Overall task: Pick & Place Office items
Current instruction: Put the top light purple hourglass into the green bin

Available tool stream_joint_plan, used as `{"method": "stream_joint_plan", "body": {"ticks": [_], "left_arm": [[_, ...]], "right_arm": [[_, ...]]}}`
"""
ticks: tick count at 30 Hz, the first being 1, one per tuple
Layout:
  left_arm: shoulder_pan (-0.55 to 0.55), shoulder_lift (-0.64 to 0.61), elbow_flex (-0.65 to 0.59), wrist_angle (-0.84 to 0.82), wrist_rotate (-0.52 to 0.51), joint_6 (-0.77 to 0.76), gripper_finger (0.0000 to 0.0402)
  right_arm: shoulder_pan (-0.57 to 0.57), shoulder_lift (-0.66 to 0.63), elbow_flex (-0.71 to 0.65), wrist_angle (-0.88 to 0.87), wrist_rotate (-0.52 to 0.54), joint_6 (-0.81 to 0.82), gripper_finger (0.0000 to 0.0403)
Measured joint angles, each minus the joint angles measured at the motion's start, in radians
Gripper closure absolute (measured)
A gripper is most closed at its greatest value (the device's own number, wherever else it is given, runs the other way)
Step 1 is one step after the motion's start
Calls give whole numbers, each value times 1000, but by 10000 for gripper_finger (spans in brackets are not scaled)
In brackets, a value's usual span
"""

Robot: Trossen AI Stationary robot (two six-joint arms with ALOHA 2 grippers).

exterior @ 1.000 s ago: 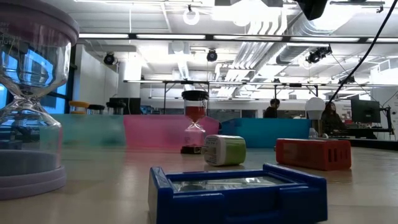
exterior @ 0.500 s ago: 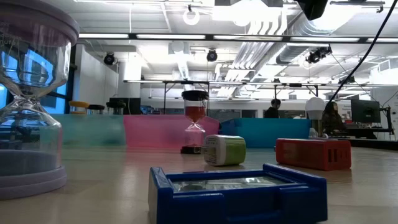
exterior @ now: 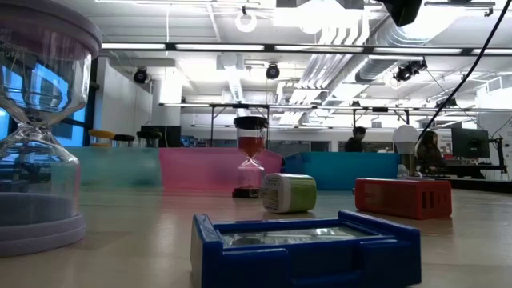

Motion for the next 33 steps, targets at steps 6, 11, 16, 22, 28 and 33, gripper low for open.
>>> {"method": "stream_joint_plan", "body": {"ticks": [6, 11, 16, 22, 28, 33], "left_arm": [[7, 1, 0, -8, -4, 105, 53], [40, 1, 0, -23, -6, 27, 53], [56, 1, 0, -77, -9, 53, 53], [47, 1, 0, -129, -18, 97, 53], [50, 0, 0, -128, -68, 110, 53], [32, 0, 0, -128, -91, 88, 53]], "right_arm": [[0, 0, 0, -1, 0, 0, 119], [0, 0, 0, -1, 0, 0, 119], [0, 0, 0, -1, -7, 0, 119], [0, 0, 0, 0, -50, 0, 119], [0, 0, 0, 0, -52, 0, 119], [0, 0, 0, 0, -52, 0, 119]]}}
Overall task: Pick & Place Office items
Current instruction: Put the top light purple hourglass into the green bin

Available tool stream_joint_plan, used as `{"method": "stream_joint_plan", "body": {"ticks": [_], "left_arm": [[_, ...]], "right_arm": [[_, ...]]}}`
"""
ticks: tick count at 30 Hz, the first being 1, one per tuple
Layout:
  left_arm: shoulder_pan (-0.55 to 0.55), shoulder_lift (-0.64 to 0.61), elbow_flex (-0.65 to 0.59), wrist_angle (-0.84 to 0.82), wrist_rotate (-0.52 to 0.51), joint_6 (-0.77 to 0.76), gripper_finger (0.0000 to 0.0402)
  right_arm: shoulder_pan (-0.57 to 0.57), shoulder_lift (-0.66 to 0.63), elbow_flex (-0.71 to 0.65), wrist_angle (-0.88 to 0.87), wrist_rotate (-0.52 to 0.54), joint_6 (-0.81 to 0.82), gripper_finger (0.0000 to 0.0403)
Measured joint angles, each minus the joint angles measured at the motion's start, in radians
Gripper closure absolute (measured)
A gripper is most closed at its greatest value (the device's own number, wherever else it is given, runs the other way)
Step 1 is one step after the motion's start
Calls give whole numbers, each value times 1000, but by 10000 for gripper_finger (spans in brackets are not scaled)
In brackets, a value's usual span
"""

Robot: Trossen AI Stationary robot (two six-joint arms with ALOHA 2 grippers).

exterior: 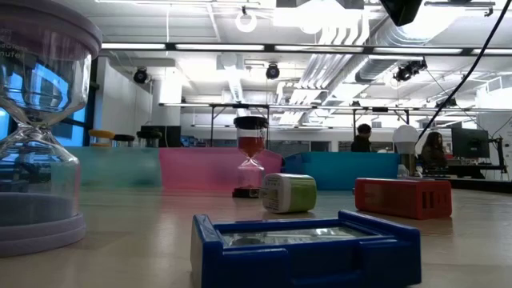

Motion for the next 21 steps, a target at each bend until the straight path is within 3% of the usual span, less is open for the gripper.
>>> {"method": "stream_joint_plan", "body": {"ticks": [21], "left_arm": [[-16, -1, -64, 8, 10, -55, 83]], "right_arm": [[0, 0, 0, 0, -1, 0, 119]]}}
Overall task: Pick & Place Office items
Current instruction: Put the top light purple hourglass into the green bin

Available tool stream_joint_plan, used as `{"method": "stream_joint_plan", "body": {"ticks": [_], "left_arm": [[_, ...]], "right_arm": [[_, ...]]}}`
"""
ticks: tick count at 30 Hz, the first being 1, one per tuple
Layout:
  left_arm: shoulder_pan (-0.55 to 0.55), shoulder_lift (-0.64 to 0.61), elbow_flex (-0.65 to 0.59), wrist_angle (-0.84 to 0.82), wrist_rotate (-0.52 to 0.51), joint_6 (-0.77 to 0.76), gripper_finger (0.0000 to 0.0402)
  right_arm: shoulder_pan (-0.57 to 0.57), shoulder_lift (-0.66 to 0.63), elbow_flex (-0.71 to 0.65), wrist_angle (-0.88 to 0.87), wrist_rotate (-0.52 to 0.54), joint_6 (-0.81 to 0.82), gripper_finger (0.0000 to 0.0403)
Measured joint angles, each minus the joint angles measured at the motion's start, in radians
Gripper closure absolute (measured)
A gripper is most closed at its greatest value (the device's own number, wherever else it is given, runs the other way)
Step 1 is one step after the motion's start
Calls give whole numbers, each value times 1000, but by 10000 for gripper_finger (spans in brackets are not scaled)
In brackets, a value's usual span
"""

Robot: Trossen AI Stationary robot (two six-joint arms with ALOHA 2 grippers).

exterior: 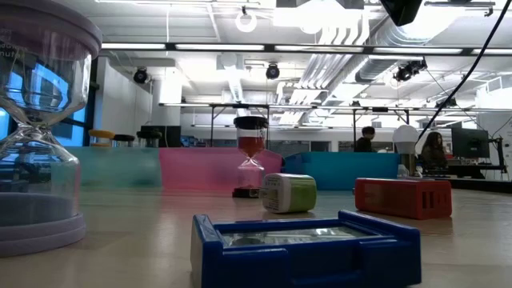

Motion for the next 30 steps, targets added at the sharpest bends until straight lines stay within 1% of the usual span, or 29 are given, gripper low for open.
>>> {"method": "stream_joint_plan", "body": {"ticks": [8, 14, 24, 30], "left_arm": [[0, 0, -23, 36, -11, -3, 83], [0, 0, -69, 34, -11, -3, 83], [0, 0, -93, 45, -32, -27, 83], [0, 0, -152, 88, -31, -29, 83]], "right_arm": [[0, 0, 0, 0, 0, -3, 119], [0, 0, 0, 0, 0, -3, 119], [0, 0, 0, 0, 0, -4, 119], [0, 0, 0, 0, 0, -3, 119]]}}
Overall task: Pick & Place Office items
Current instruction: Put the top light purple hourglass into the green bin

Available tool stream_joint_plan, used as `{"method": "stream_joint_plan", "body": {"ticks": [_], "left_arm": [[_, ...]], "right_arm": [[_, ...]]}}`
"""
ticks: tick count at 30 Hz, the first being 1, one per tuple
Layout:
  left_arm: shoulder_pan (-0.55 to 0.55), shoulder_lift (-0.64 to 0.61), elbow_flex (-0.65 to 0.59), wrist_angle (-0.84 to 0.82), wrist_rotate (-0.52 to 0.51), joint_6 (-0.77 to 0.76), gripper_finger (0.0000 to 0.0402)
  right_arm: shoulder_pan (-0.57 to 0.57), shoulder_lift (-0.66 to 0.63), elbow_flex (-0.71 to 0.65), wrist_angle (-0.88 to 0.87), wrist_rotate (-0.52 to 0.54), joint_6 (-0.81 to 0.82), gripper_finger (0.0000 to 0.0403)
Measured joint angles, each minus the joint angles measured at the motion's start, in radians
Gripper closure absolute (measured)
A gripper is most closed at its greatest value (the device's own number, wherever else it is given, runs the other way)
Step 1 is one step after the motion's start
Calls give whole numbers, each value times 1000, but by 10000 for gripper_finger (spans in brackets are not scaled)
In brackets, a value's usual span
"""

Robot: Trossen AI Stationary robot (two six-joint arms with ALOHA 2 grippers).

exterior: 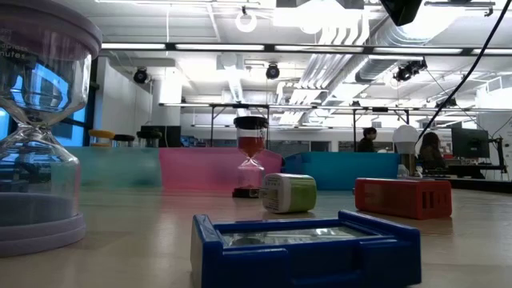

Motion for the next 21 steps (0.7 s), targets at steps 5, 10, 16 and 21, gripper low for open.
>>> {"method": "stream_joint_plan", "body": {"ticks": [5, 10, 16, 21], "left_arm": [[0, 0, -32, 33, 0, 0, 83], [0, 0, -55, 81, 1, 0, 83], [0, 0, -69, 124, 1, 12, 91], [0, 0, -77, 139, 0, 26, 124]], "right_arm": [[0, 0, 0, 0, 0, 1, 119], [0, 0, 0, 0, 0, 1, 119], [0, 0, 0, 0, 0, 0, 119], [0, 0, 0, 0, 0, 0, 119]]}}
